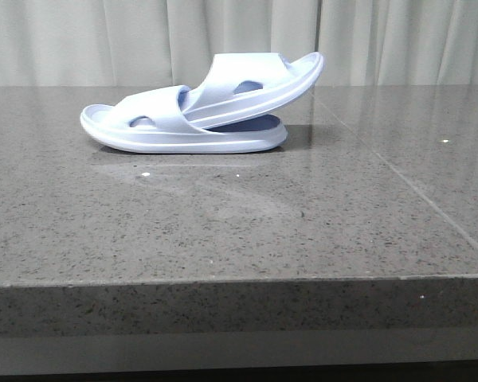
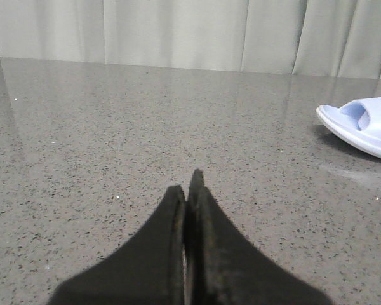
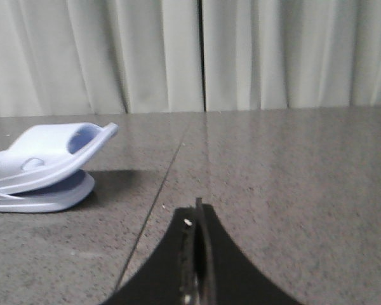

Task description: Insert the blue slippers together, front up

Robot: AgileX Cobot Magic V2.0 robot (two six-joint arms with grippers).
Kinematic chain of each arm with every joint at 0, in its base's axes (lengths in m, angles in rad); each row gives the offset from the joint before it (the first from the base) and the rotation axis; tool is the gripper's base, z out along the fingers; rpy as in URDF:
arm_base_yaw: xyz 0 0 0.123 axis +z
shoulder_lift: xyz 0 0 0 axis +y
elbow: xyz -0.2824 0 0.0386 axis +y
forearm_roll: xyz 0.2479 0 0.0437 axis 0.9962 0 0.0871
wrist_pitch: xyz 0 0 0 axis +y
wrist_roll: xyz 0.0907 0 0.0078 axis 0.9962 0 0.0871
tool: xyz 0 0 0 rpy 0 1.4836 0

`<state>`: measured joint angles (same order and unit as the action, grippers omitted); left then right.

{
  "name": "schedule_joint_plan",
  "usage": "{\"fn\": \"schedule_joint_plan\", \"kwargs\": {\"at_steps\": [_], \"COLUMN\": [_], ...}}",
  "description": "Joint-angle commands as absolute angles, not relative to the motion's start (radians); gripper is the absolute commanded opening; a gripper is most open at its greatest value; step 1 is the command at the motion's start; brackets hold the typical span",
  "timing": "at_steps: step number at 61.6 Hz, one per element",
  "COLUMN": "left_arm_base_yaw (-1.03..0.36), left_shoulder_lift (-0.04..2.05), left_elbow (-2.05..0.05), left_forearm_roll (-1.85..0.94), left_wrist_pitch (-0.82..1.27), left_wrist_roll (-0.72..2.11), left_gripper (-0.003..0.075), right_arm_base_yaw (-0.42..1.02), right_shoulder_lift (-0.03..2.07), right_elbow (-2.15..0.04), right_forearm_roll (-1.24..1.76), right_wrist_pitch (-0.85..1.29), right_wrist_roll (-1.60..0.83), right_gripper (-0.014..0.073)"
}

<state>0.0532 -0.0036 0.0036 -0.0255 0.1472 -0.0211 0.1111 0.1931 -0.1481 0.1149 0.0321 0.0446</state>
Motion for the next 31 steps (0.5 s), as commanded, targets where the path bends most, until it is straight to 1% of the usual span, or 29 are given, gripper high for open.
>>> {"fn": "schedule_joint_plan", "kwargs": {"at_steps": [1,11,23,31], "left_arm_base_yaw": [0.053,0.053,0.053,0.053], "left_shoulder_lift": [-0.020,-0.020,-0.020,-0.020], "left_elbow": [0.010,0.010,0.010,0.010], "left_forearm_roll": [-0.033,-0.033,-0.033,-0.033], "left_wrist_pitch": [0.063,0.063,0.063,0.063], "left_wrist_roll": [-0.020,-0.020,-0.020,-0.020], "left_gripper": [-0.0020,-0.0020,-0.0020,-0.0020], "right_arm_base_yaw": [0.073,0.031,0.005,0.005], "right_shoulder_lift": [0.176,0.075,-0.030,-0.029], "right_elbow": [-0.120,-0.022,0.023,0.023], "right_forearm_roll": [0.075,0.066,0.066,0.041], "right_wrist_pitch": [-0.044,-0.013,0.024,0.031], "right_wrist_roll": [0.100,0.100,0.100,0.099], "right_gripper": [-0.0108,-0.0108,-0.0108,-0.0108]}}
